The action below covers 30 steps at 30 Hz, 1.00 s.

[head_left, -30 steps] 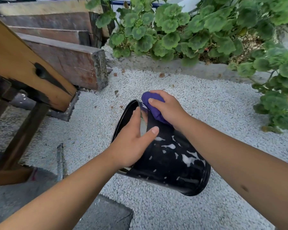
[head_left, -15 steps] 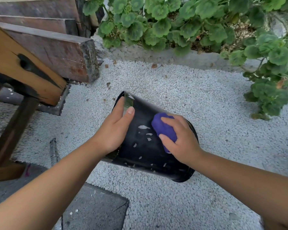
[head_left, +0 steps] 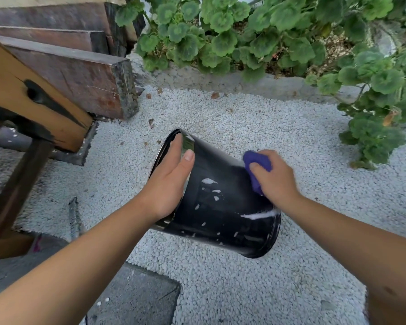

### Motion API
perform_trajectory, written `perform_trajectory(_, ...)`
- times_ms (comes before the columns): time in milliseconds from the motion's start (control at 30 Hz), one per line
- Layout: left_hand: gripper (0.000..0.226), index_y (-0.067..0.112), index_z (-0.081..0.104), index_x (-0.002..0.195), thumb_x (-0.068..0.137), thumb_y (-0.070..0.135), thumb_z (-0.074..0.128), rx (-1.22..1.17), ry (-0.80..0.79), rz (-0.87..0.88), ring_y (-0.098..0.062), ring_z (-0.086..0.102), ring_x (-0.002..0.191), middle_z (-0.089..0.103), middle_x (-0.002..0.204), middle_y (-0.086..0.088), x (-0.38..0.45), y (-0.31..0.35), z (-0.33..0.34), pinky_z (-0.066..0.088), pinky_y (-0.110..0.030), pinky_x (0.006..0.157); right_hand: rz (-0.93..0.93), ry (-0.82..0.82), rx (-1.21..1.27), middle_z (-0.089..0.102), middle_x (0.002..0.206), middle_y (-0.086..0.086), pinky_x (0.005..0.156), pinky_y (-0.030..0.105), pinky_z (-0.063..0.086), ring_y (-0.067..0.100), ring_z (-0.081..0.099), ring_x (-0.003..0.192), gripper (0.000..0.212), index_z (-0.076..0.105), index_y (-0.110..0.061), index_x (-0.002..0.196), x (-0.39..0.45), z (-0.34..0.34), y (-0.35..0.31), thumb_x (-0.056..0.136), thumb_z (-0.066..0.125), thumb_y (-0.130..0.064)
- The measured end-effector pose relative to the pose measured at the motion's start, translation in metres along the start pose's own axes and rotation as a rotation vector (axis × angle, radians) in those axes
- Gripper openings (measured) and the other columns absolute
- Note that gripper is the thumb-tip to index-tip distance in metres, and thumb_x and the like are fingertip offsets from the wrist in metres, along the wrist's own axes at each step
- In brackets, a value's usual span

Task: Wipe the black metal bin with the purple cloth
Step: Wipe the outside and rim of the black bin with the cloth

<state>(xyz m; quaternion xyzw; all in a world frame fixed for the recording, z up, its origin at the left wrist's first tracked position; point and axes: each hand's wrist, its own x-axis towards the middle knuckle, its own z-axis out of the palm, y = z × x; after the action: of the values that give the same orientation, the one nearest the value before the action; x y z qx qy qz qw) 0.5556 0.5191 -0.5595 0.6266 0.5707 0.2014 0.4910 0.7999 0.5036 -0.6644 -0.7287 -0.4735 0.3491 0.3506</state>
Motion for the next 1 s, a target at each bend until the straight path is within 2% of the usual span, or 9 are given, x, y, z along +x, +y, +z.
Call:
perform_trajectory(100, 0.076, 0.033, 0.008, 0.155, 0.089, 0.069, 0.024, -0.009, 0.004, -0.008, 0.013, 0.005, 0.141, 0.005, 0.16, 0.023, 0.001, 0.003, -0.002, 0.005, -0.012, 0.111, -0.105, -0.032, 0.09, 0.063, 0.108, -0.008, 0.088, 0.031, 0.043, 0.014, 0.057, 0.099, 0.029, 0.059, -0.038, 0.105, -0.015, 0.024, -0.036, 0.077, 0.062, -0.035)
perform_trajectory(167, 0.077, 0.03, 0.01, 0.155, 0.088, 0.066, 0.024, -0.021, -0.004, -0.014, 0.008, 0.005, 0.144, 0.007, 0.161, 0.019, 0.002, 0.005, -0.002, 0.005, -0.023, 0.119, -0.172, -0.054, 0.126, 0.062, 0.114, -0.009, 0.091, 0.027, 0.042, 0.01, 0.056, 0.103, 0.038, 0.06, -0.033, 0.115, -0.024, 0.031, -0.058, 0.077, 0.061, -0.038)
perform_trajectory(300, 0.074, 0.026, 0.016, 0.154, 0.092, 0.064, 0.029, -0.13, -0.022, -0.002, 0.02, 0.022, 0.132, 0.02, 0.154, 0.02, 0.005, 0.005, 0.006, 0.016, -0.009, 0.111, -0.45, -0.09, 0.187, 0.057, 0.121, -0.004, 0.101, 0.022, 0.038, 0.008, 0.054, 0.113, 0.048, 0.06, -0.026, 0.122, -0.051, 0.043, -0.088, 0.077, 0.065, -0.041)
perform_trajectory(433, 0.073, 0.03, 0.022, 0.152, 0.088, 0.064, 0.027, -0.057, 0.03, -0.004, 0.023, 0.021, 0.129, 0.021, 0.148, 0.027, 0.008, -0.002, 0.0, 0.012, -0.007, 0.107, -0.775, -0.091, 0.036, 0.055, 0.123, 0.012, 0.105, 0.032, 0.037, 0.028, 0.052, 0.117, 0.045, 0.064, -0.015, 0.116, -0.064, 0.046, -0.071, 0.077, 0.073, -0.036)
perform_trajectory(567, 0.071, 0.033, 0.024, 0.152, 0.09, 0.066, 0.024, -0.013, 0.065, -0.049, 0.004, 0.012, 0.145, 0.018, 0.159, 0.018, 0.011, -0.009, -0.017, 0.007, -0.031, 0.121, -0.964, -0.043, -0.113, 0.058, 0.117, 0.021, 0.102, 0.044, 0.043, 0.041, 0.054, 0.112, 0.043, 0.058, -0.016, 0.114, -0.064, 0.042, -0.032, 0.076, 0.077, -0.024)
perform_trajectory(667, 0.062, 0.039, 0.022, 0.152, 0.095, 0.065, 0.019, 0.043, 0.053, -0.079, -0.006, 0.008, 0.148, 0.014, 0.162, 0.015, 0.014, -0.016, -0.03, 0.008, -0.044, 0.122, -0.957, -0.041, -0.201, 0.051, 0.122, 0.014, 0.099, 0.045, 0.044, 0.041, 0.055, 0.11, 0.042, 0.056, -0.017, 0.116, -0.061, 0.029, 0.001, 0.079, 0.073, -0.026)
perform_trajectory(733, 0.06, 0.041, 0.021, 0.151, 0.096, 0.065, 0.018, 0.074, 0.047, -0.087, -0.012, 0.008, 0.149, 0.013, 0.162, 0.014, 0.016, -0.019, -0.034, 0.009, -0.048, 0.121, -0.913, -0.058, -0.289, 0.054, 0.121, 0.019, 0.096, 0.045, 0.046, 0.042, 0.056, 0.11, 0.042, 0.054, -0.017, 0.118, -0.057, 0.016, 0.019, 0.08, 0.069, -0.029)
perform_trajectory(900, 0.068, 0.043, 0.022, 0.15, 0.089, 0.072, 0.022, 0.076, 0.037, -0.057, -0.008, 0.014, 0.147, 0.017, 0.16, 0.019, 0.021, -0.018, -0.03, 0.013, -0.045, 0.121, -0.443, -0.088, -0.355, 0.053, 0.126, 0.016, 0.093, 0.036, 0.04, 0.033, 0.053, 0.111, 0.047, 0.053, -0.021, 0.124, -0.027, -0.009, 0.043, 0.082, 0.053, -0.043)
perform_trajectory(1000, 0.068, 0.048, 0.021, 0.149, 0.086, 0.075, 0.024, 0.07, 0.019, -0.056, -0.006, 0.018, 0.145, 0.019, 0.158, 0.023, 0.023, -0.015, -0.028, 0.015, -0.043, 0.12, -0.142, -0.14, -0.471, 0.057, 0.119, 0.012, 0.085, 0.032, 0.041, 0.028, 0.055, 0.102, 0.04, 0.054, -0.021, 0.124, 0.016, -0.028, 0.061, 0.088, 0.056, -0.038)
